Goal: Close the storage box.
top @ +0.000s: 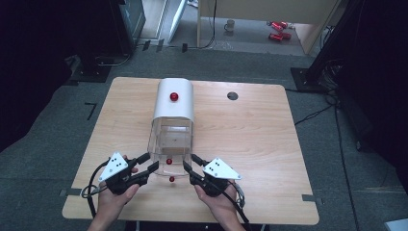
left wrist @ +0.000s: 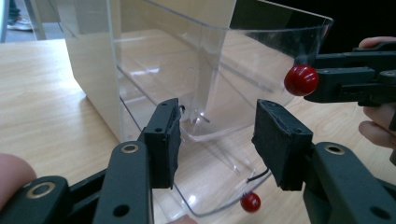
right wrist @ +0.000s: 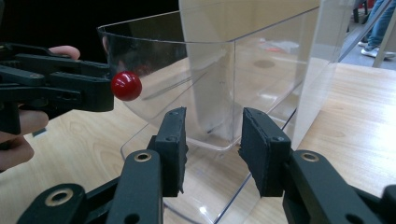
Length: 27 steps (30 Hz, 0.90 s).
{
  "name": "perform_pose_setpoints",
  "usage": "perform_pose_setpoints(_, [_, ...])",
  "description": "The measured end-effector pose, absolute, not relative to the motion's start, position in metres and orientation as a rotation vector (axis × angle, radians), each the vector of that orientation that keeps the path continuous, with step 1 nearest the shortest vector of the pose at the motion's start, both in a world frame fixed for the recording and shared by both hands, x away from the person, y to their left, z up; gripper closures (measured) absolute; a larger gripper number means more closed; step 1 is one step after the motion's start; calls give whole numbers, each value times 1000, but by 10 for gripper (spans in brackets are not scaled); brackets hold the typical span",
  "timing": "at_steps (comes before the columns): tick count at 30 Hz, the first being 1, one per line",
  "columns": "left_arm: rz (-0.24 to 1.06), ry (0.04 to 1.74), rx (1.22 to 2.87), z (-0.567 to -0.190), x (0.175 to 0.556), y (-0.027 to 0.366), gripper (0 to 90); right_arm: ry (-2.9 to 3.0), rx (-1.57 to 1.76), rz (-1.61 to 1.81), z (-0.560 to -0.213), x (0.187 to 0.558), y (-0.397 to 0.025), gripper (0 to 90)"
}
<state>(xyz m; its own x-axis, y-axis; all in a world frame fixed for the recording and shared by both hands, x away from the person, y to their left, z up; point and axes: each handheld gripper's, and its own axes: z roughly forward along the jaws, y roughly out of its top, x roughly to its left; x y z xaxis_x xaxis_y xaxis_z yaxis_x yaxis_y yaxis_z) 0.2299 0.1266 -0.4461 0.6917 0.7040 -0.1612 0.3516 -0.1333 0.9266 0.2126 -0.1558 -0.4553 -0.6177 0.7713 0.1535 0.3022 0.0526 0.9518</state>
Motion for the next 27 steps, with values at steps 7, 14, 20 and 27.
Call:
perform_pose_setpoints(7, [389, 847, 1714, -441, 241, 124, 492, 1909, 1074, 1604, -454, 222, -156, 606])
perform_pose_setpoints(14, [425, 842, 1710, -440, 252, 123, 355, 1875, 1035, 1587, -452, 230, -154, 525])
perform_pose_setpoints(20, [441, 810, 1751, -445, 264, 129, 147, 1862, 983, 1534, -453, 237, -158, 296])
perform_pose_setpoints(27, [476, 735, 1747, -445, 279, 140, 135, 1875, 918, 1568, -449, 259, -176, 182])
